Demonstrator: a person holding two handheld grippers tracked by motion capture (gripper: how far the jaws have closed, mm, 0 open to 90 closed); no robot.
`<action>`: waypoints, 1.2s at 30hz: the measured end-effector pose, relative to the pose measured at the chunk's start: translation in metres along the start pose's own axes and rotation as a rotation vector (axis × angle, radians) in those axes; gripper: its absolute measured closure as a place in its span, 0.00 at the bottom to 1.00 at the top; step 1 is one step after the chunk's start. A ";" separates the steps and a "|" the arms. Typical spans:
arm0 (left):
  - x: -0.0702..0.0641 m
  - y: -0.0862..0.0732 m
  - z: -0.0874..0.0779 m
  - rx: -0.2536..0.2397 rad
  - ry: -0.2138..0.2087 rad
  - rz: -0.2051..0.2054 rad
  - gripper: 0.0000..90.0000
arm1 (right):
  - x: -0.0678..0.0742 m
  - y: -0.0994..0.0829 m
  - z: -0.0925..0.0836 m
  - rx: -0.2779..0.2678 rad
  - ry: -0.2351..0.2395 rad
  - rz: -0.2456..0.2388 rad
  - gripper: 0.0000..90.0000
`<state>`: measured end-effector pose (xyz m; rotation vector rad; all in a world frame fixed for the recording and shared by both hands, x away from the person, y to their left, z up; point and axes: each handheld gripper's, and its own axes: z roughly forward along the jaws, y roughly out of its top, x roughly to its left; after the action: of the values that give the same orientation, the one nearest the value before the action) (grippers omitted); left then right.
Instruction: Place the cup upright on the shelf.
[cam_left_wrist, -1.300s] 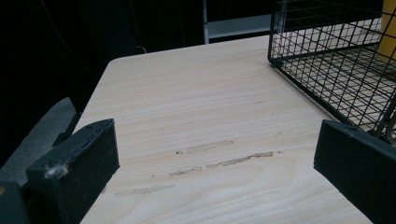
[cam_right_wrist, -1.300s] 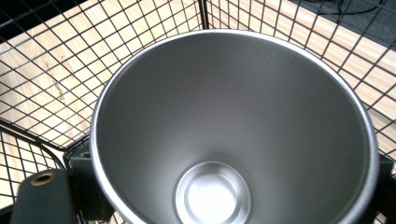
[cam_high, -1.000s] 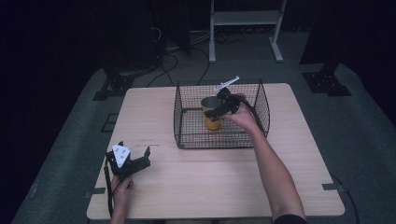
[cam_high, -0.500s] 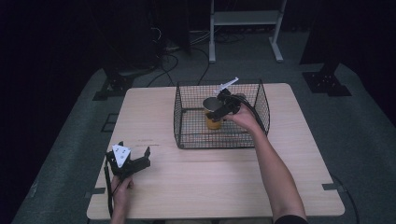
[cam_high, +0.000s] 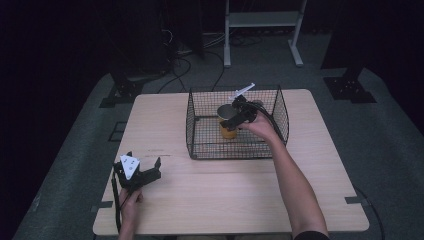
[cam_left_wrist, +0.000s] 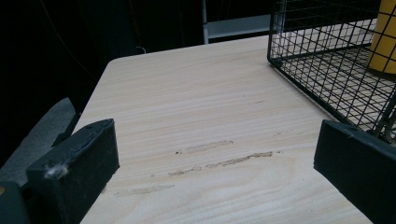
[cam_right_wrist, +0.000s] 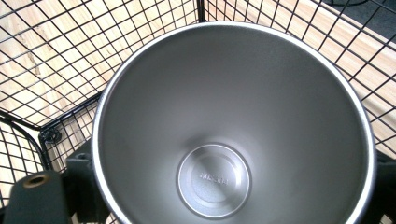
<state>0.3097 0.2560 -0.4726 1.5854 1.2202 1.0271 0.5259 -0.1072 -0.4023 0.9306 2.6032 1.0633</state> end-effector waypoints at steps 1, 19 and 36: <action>0.000 0.000 0.000 0.000 0.000 0.001 0.00 | 0.000 0.000 0.000 0.000 -0.002 0.000 0.12; 0.000 0.000 0.000 -0.001 0.000 0.001 0.00 | 0.004 0.001 -0.001 0.001 -0.014 -0.009 0.03; -0.001 0.000 0.000 0.000 0.002 0.005 0.00 | 0.003 -0.002 -0.013 -0.054 -0.011 0.011 0.02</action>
<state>0.3099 0.2554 -0.4727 1.5882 1.2183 1.0318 0.5175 -0.1140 -0.3945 0.9374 2.5502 1.1215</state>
